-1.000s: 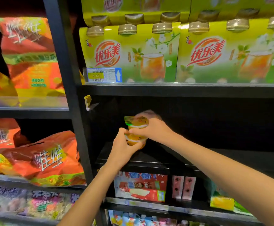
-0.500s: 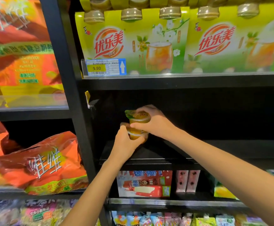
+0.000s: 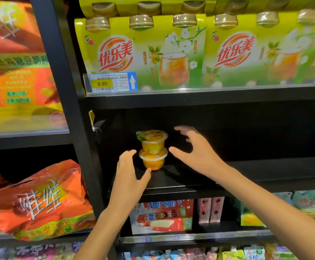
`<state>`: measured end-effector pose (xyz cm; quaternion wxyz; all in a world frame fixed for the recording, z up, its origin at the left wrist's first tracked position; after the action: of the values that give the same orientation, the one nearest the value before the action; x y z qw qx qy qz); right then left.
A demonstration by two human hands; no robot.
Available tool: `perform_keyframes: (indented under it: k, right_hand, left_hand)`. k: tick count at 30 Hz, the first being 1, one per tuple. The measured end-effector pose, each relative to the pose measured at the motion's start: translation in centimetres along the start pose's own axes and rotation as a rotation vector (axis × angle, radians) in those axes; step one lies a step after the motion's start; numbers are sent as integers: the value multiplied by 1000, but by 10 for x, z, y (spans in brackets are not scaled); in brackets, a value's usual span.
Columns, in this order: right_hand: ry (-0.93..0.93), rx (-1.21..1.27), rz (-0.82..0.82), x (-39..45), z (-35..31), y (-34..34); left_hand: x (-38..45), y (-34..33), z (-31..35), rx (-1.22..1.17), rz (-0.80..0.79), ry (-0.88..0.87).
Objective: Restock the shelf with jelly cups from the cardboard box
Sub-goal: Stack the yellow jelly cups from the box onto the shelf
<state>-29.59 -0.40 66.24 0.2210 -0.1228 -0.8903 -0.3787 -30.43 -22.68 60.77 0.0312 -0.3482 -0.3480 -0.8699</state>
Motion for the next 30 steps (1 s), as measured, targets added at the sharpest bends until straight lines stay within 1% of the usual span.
perform_keyframes:
  k: [1,2,4,6,8,12,15,19,25,27,30]
  right_hand:
    - [33,-30,28,-9,2,0]
    - [80,-61,21,-18,3,-2]
    - [174,-152,-63,-34,2,-11]
    - [237,-227,-154,-43,2,-23]
    - [251,-245,-199,-45,3,-31]
    - [269,-274,-177,-40,3,-34]
    - [243,-247,-177,-32,0,-34]
    - [226,-338,-183,-16,3,-41]
    - [156,-493,-220,17,28,-64]
    - [134,-476,-235,27,33,-67]
    - [158,-425,-226,41,31,-67]
  left_hand:
    - [-5,2,1,51,-7,-71]
    - [-10,3,3,99,-38,-133]
    - [-16,0,8,176,-130,-223]
    - [-18,-4,14,215,-186,-273]
    - [-15,-5,18,223,-195,-261]
    - [-6,-4,19,245,-180,-238]
    - [4,-5,20,232,-174,-229]
    - [21,-8,22,214,-197,-239]
    - [49,-18,17,260,-243,-107]
    - [58,-23,12,282,-269,-49]
    - [74,-36,1,266,-282,-82]
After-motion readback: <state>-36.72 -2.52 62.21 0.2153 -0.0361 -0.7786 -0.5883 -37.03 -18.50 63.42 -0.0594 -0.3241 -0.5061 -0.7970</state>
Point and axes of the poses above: each hand's wrist, its own x-axis towards the middle knuckle, its own y-axis out of the back of the hand, z = x × y, the point moved 2 cm from there along x, towards the middle knuckle, and after that the axes turned 7 degrees about -y, right-handed, at the moved point
